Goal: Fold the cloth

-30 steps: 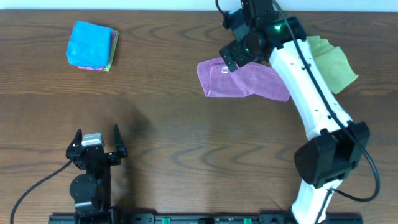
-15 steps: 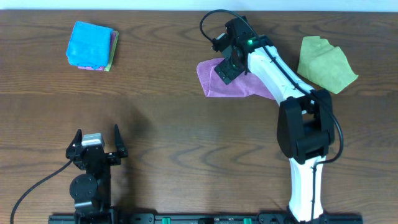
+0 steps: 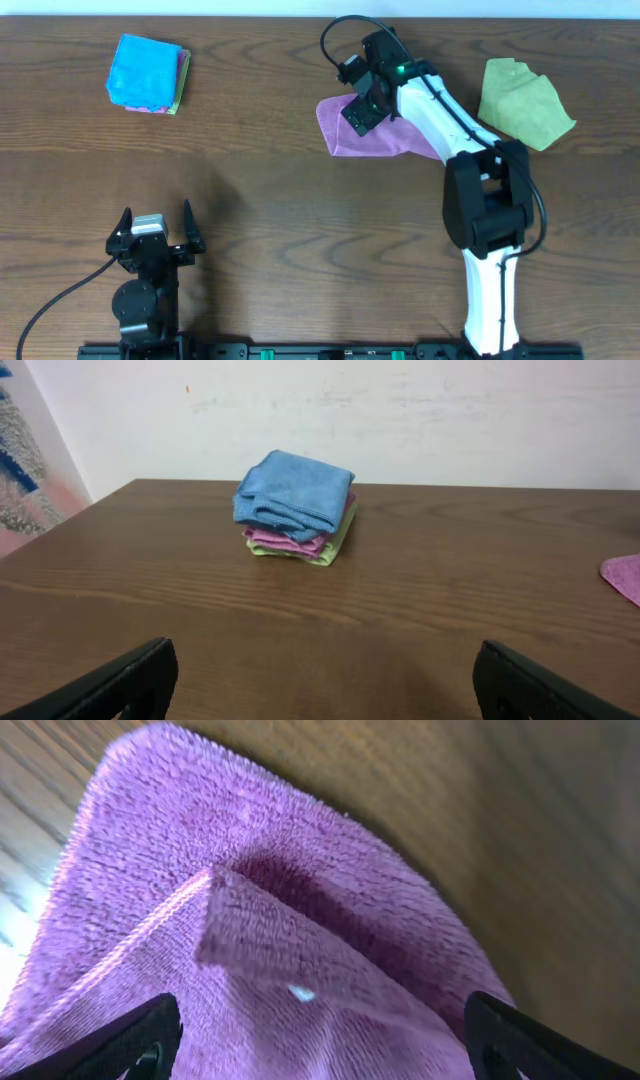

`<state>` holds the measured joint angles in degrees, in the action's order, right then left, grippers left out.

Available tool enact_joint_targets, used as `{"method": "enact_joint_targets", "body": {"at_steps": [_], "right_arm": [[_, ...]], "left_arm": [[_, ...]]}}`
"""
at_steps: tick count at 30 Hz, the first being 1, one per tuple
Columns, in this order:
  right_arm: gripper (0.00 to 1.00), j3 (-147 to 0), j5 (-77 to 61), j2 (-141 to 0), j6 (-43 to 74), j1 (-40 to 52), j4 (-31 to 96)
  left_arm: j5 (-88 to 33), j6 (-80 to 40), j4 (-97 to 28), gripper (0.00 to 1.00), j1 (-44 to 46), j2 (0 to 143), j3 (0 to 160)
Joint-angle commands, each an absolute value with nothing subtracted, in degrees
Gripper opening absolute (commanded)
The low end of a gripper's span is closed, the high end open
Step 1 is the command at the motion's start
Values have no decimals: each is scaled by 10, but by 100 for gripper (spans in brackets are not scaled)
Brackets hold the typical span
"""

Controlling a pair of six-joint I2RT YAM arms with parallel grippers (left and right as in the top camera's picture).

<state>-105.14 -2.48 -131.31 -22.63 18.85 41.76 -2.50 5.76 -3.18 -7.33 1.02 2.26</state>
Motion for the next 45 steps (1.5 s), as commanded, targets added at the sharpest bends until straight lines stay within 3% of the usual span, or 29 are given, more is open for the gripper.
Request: {"method": "enact_joint_targets", "body": {"at_steps": [1,9,16,19,21,24,31,45], "right_arm": [[90,-1051,-50,-1321,-238,184,409],[75,-1051,-54,-1327,-239,184,383],[68,-1051,-54,-1334,-239,184,377],[51,-1051,-54,-1341,-239,184,377],[26,-1051,-54,-1341,-239,185,376],[2,-1051,-54,-1341,-239,185,375],[1,-1058,-54,-1332,-232,191,408],[1,-1114,-100,-1218,-163,250,637]], "left_arm": [[-11,51,-44,95,-71,9,3],[-11,51,-44,95,-71,9,3],[-11,51,-44,95,-71,9,3],[-11,51,-44,95,-71,9,3],[-11,51,-44,95,-71,9,3],[-11,51,-44,95,-71,9,3],[-11,51,-44,96,-71,9,3],[-11,51,-44,95,-71,9,3]]}}
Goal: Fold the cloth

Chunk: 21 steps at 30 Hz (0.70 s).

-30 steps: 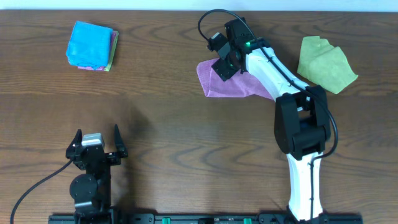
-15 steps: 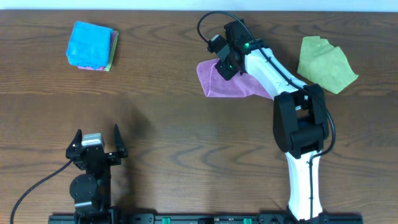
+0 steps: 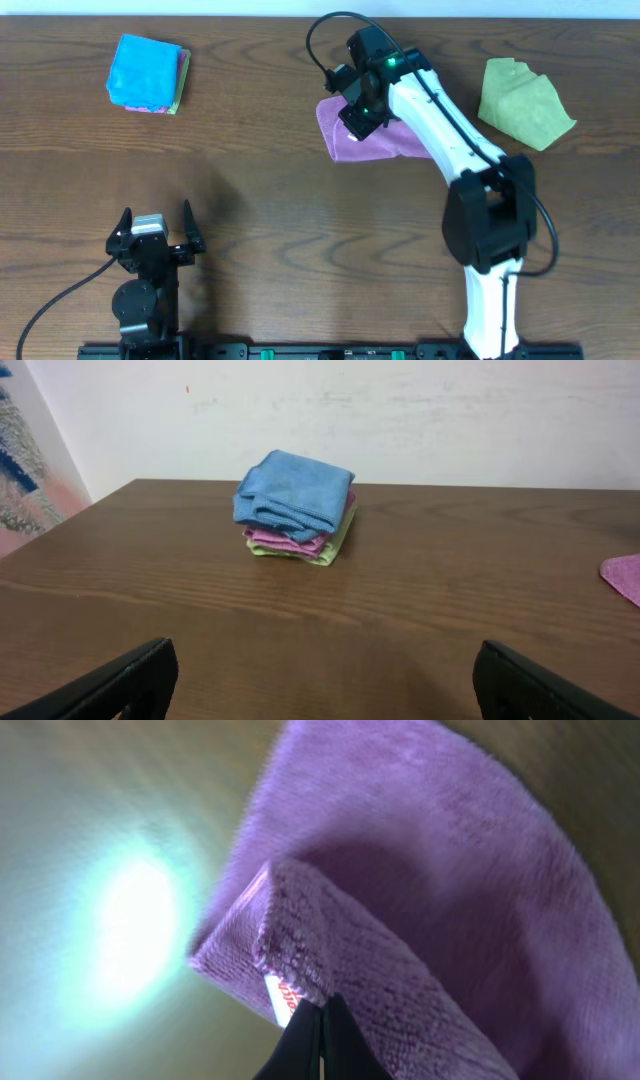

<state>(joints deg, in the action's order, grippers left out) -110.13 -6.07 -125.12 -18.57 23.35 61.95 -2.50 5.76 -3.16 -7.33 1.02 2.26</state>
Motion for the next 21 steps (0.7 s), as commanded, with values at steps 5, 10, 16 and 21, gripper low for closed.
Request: {"method": "enact_joint_targets", "body": {"at_steps": [5,10,16,21], "right_arm": [[7,-1114,-191,-1202,-156,288,776],[40,-1113,-199,-1203,-157,330,916],[77,-1113,-160,-1203,-155,364,943],[73,-1113,11,-1203,-28,358,859]], "left_arm": [[-11,51,-44,95,-71,9,3],[-11,51,-44,96,-71,9,3],[-11,51,-44,95,-71,9,3],[-11,51,-44,95,-71,9,3]]}}
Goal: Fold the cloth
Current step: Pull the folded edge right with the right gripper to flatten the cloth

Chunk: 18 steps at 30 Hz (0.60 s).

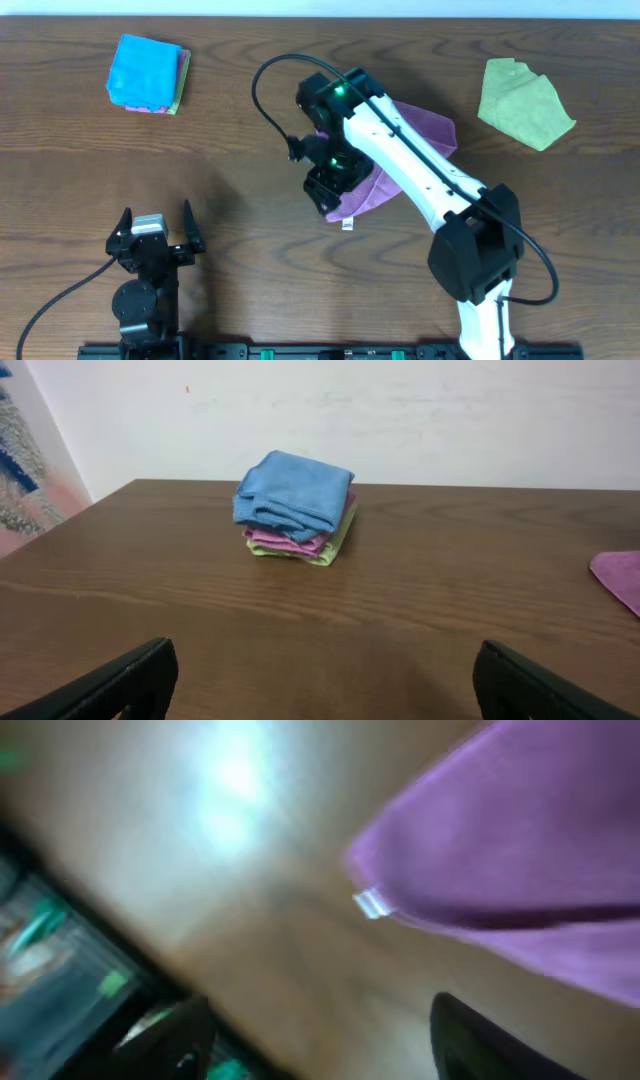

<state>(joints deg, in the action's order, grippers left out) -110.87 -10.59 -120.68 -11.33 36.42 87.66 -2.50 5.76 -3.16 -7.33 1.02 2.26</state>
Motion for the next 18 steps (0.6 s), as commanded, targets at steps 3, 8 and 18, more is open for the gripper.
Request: {"method": "enact_joint_targets", "body": {"at_steps": [3,8,18], "right_arm": [[75,-1113,102,-1203,34,334,821],[75,-1108,101,-1203,39,277,785],[80,-1040,-3,-1203,-36,134,737]], "left_arm": [[-11,51,-44,95,-71,9,3],[-11,51,-44,95,-71,9,3],[-11,51,-44,96,-71,9,3]]}}
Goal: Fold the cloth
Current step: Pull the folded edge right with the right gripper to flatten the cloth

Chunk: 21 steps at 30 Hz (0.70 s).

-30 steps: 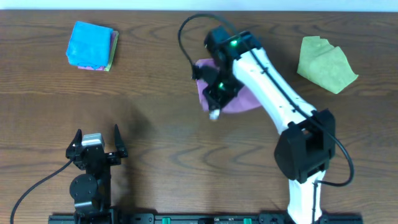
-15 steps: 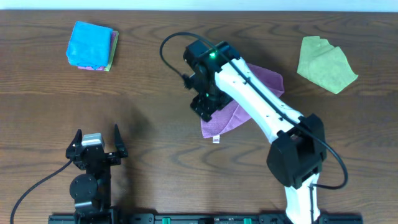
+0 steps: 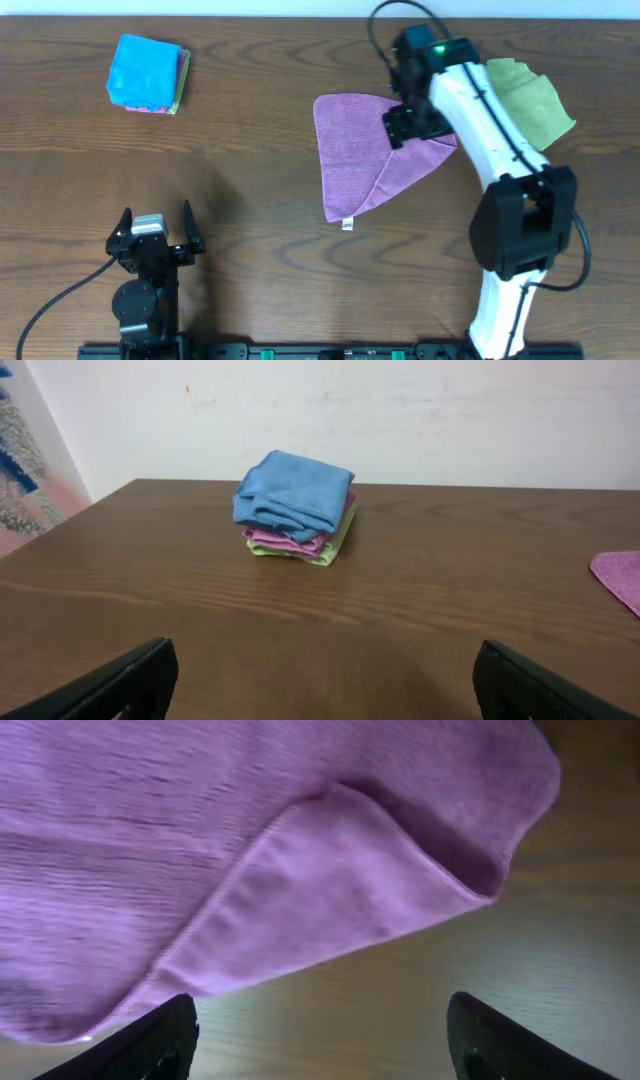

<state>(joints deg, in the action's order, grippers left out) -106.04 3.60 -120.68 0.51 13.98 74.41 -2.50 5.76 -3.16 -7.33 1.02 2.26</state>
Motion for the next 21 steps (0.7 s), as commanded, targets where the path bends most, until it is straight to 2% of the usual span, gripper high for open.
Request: {"method": "enact_joint_targets", "body": {"at_steps": [1,8,16,21], "right_arm": [[80,-1024,-7,-1203,-55,130,720],[81,-977,-7,-1203,-70,130,610],[87,-966,-7,-1211,-74,131,517],[82,-966,-10,-1230,-50,130,517]], "left_arm": [[-11,51,-44,95,-71,9,3],[-21,46,-43,95,-71,9,3],[-32,-208,-42,95,-71,9,3],[-30,-288,-42,96,-71,9,3]]}}
